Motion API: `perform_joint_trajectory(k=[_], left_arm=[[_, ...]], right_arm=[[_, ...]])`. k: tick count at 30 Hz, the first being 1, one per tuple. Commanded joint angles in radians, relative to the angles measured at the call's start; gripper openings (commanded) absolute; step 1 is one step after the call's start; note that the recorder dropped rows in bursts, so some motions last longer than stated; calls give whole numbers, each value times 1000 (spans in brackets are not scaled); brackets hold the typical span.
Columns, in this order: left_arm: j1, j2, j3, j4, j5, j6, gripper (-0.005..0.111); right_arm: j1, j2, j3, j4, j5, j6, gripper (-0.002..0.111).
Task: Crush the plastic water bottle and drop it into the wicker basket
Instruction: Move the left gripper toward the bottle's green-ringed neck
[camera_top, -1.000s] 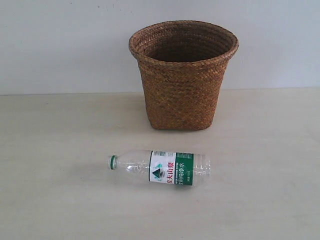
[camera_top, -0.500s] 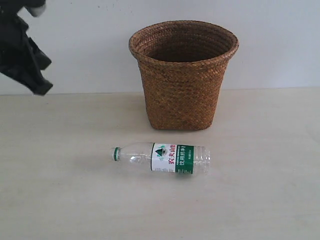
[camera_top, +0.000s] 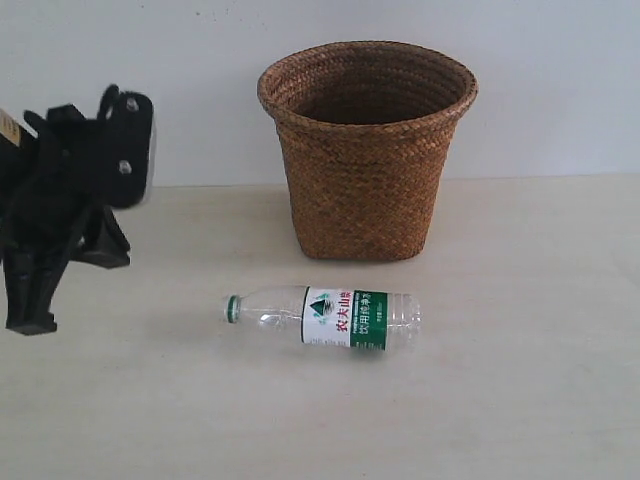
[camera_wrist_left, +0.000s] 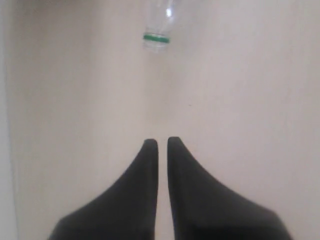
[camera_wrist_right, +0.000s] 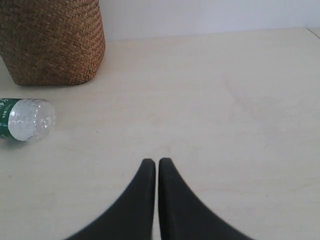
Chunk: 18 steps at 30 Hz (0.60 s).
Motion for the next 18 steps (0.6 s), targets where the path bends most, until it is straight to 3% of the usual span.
perform_joint_trajectory(k=[1, 7, 10, 13, 18], left_arm=[[-6, 74, 17, -65, -3, 145, 14], [-6, 185, 17, -65, -114, 145, 58], [-6, 225, 17, -40, -216, 147, 74], [-6, 266, 17, -14, -305, 147, 81], [-6, 320, 17, -21, -418, 150, 82]], right_arm=[[2, -6, -1, 1, -7, 1, 0], [2, -6, -1, 1, -7, 1, 0], [2, -6, -1, 1, -7, 1, 0], [2, -6, -1, 1, -7, 1, 0], [2, -6, -1, 1, -7, 1, 0]])
